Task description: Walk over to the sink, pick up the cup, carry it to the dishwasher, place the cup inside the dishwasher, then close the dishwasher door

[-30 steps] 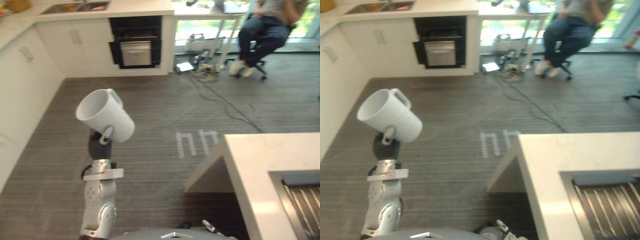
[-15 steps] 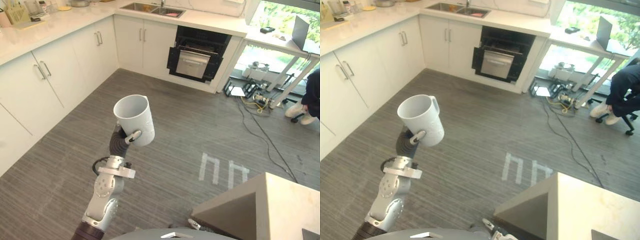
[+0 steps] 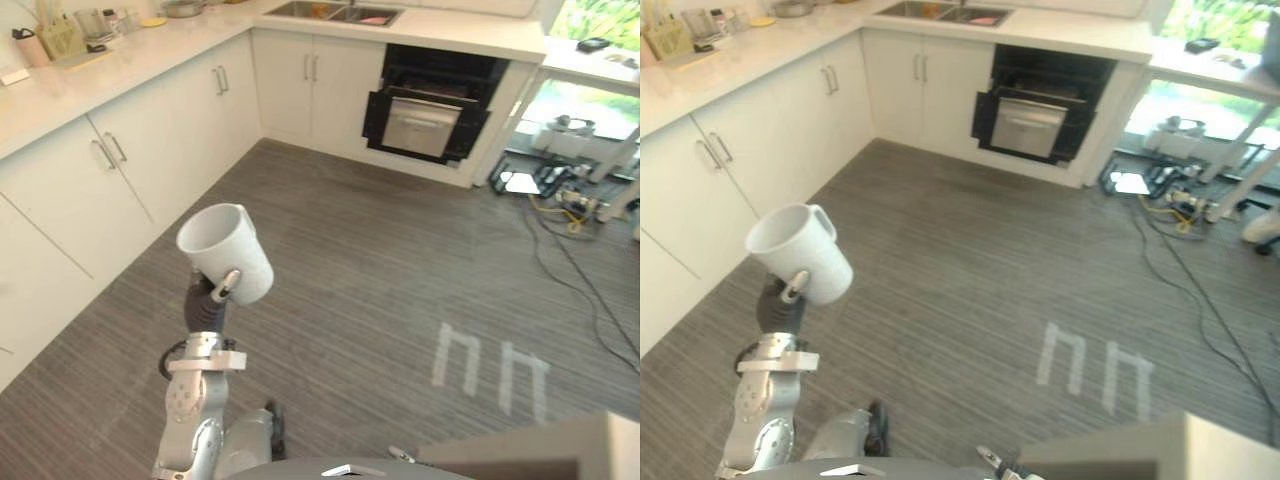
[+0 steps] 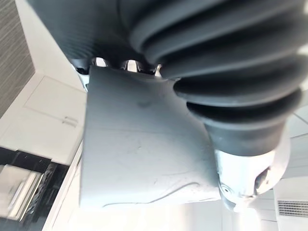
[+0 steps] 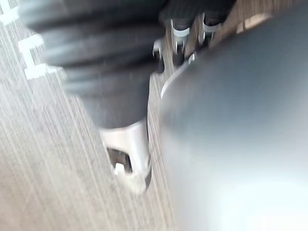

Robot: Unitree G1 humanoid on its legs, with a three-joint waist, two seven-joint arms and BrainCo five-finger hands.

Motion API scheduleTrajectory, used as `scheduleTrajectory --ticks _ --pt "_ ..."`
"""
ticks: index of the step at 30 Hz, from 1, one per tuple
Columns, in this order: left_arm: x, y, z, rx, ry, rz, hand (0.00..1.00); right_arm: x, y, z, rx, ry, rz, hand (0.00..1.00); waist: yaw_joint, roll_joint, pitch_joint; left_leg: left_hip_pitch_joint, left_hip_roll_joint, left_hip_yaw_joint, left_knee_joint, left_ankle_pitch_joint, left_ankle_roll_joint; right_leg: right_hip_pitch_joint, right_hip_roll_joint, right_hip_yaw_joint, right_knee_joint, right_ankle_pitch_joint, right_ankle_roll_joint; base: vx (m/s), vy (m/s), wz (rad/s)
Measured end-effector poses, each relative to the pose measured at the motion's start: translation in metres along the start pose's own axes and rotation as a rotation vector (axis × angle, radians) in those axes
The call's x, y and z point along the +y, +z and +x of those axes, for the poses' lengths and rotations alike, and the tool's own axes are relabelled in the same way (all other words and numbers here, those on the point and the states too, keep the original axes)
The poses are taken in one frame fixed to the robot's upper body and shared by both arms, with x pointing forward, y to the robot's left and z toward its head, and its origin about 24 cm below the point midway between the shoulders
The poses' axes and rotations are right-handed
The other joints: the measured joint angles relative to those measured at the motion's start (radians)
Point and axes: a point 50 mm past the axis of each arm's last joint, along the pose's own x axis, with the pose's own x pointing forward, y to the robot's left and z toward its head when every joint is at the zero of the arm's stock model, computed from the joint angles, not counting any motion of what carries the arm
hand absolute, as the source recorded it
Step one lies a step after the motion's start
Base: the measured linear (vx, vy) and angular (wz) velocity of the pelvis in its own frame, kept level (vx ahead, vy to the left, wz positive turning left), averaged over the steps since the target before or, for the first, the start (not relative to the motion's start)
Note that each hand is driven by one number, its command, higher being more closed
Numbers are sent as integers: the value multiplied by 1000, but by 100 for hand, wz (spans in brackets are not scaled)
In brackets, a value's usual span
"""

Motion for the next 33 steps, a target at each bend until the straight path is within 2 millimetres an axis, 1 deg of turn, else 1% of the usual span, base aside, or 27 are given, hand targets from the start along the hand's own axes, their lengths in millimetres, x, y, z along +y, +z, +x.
scheduleTrajectory --ticks 1,2,3,5,7,8,9,10,11,12,13,15,17,18,19,20,21,22,23,24,25,27,28,29,30,31,33 --pt "4 3 1 -14 19 0 100 1 -4 1 4 -5 2 0 9 -14 5 6 -26 10 48 -51 57 37 -11 24 -21 8 1 566 212 4" --pt "6 6 2 -33 34 -10 100 1 -4 2 -1 -4 7 0 14 -18 12 -36 -21 -3 158 -122 79 39 -6 21 -11 22 14 455 157 10" --pt "8 7 2 -37 34 -8 100 1 -5 2 -2 1 19 0 15 -25 11 -48 -20 -5 201 -156 81 47 -10 26 -9 24 17 447 177 5" --pt "11 7 3 -32 33 -12 100 7 -7 3 -9 29 30 0 22 -59 0 -26 -36 20 213 -205 97 40 -29 39 52 33 36 405 149 -7" --pt "7 9 7 -32 5 -23 100 8 -4 3 -44 37 74 0 11 -71 -2 66 -59 32 182 -251 117 -37 -61 50 302 99 119 454 181 -8" --pt "6 10 8 -37 0 -24 100 8 -4 4 -47 39 77 0 11 -75 -3 84 -64 39 176 -262 119 -56 -70 52 355 115 146 454 177 -26" --pt "1 16 10 -63 -25 -27 100 10 -2 4 -65 42 79 0 13 -80 -10 133 -76 59 168 -305 123 -132 -103 47 537 193 188 432 156 -48" --pt "-3 24 11 -92 -43 -26 100 11 2 3 -84 47 78 0 12 -88 -8 187 -95 68 147 -352 123 -205 -140 40 706 259 168 417 143 -53" --pt "-3 25 12 -97 -52 -19 100 12 4 3 -92 50 76 0 11 -91 -7 222 -102 71 127 -357 117 -242 -148 32 793 246 129 481 129 -41" --pt "-5 25 12 -91 -61 -6 100 13 6 3 -102 55 58 0 0 -83 -10 299 -103 68 65 -361 115 -318 -141 -7 917 199 40 399 80 -24" --pt "-9 23 12 -85 -59 -5 100 15 7 3 -107 63 55 0 -14 -67 -12 370 -101 53 -13 -356 112 -412 -115 -59 973 147 -13 492 87 -12" --pt "-15 22 16 -88 -68 -13 100 22 13 2 -143 93 71 0 -44 -45 -7 436 -81 38 -84 -333 93 -551 -71 -127 909 81 -41 504 36 25" --pt "-23 18 23 -78 -92 -22 100 23 17 -1 -184 115 85 0 -77 -20 8 501 -46 -4 -113 -344 50 -625 -7 -166 678 72 -54 425 -24 60" --pt "-28 14 27 -66 -114 -31 100 25 19 -2 -204 124 94 0 -86 -8 15 528 -23 -36 -103 -360 22 -633 39 -161 508 106 -61 603 -138 90" --pt "-36 13 31 -61 -148 -48 100 23 18 -3 -208 118 96 0 -95 -8 14 562 -1 -90 -86 -384 -20 -633 104 -78 245 221 -66 745 -191 95" --pt "-40 13 31 -58 -160 -58 100 23 16 -3 -209 119 96 0 -96 -12 13 581 -2 -116 -79 -394 -26 -626 115 -37 164 266 -68 803 -278 120" --pt "-44 10 29 -46 -177 -75 100 20 6 -4 -192 114 87 0 -104 -35 1 620 -20 -169 -61 -412 -25 -622 99 15 113 323 -72 568 -249 100" --pt "-45 9 28 -40 -181 -82 100 19 1 -5 -185 110 86 0 -107 -48 -5 642 -29 -189 -51 -423 -27 -622 90 34 136 385 -66 682 -306 104" --pt "-49 1 22 -12 -146 -132 100 4 12 -10 -213 83 67 0 -106 23 -14 662 32 -211 9 -437 -22 -642 121 2 280 348 -54 659 -270 53" --pt "-51 1 21 -13 -142 -144 100 2 18 -12 -226 78 53 0 -102 51 -22 646 50 -216 50 -426 -24 -649 134 -13 314 311 -56 772 -300 25" --pt "-52 2 22 -23 -145 -155 100 3 26 -13 -235 76 43 0 -100 77 -27 623 66 -223 133 -369 -6 -651 152 -26 371 256 -82 773 -315 -8" --pt "-53 1 21 -26 -137 -164 100 6 29 -14 -224 86 39 0 -99 81 -19 582 89 -233 302 -204 -46 -589 198 -19 379 187 -100 638 -239 -24" --pt "-52 0 19 -22 -132 -163 100 9 31 -15 -223 83 29 0 -97 88 -16 489 120 -234 493 -47 -118 -518 232 -11 321 156 -100 593 -128 -18" --pt "-54 -5 18 -8 -135 -172 100 14 33 -16 -229 92 14 0 -96 91 -3 368 151 -217 704 -49 -109 -429 260 -14 247 150 -124 558 -121 -10" --pt "-55 -6 17 -5 -131 -175 100 17 33 -16 -226 92 6 0 -93 87 2 310 160 -200 782 -77 -93 -384 270 -12 214 151 -135 491 -145 -9" --pt "-53 -8 13 3 -119 -168 100 22 30 -15 -216 96 11 0 -70 69 9 203 157 -174 871 -143 -56 -302 278 -3 149 148 -152 353 -125 -16" --pt "-50 -8 9 -7 -115 -163 100 22 28 -14 -208 95 21 0 -29 60 6 72 141 -121 839 -221 -33 -201 285 24 62 148 -162 466 -109 -36"
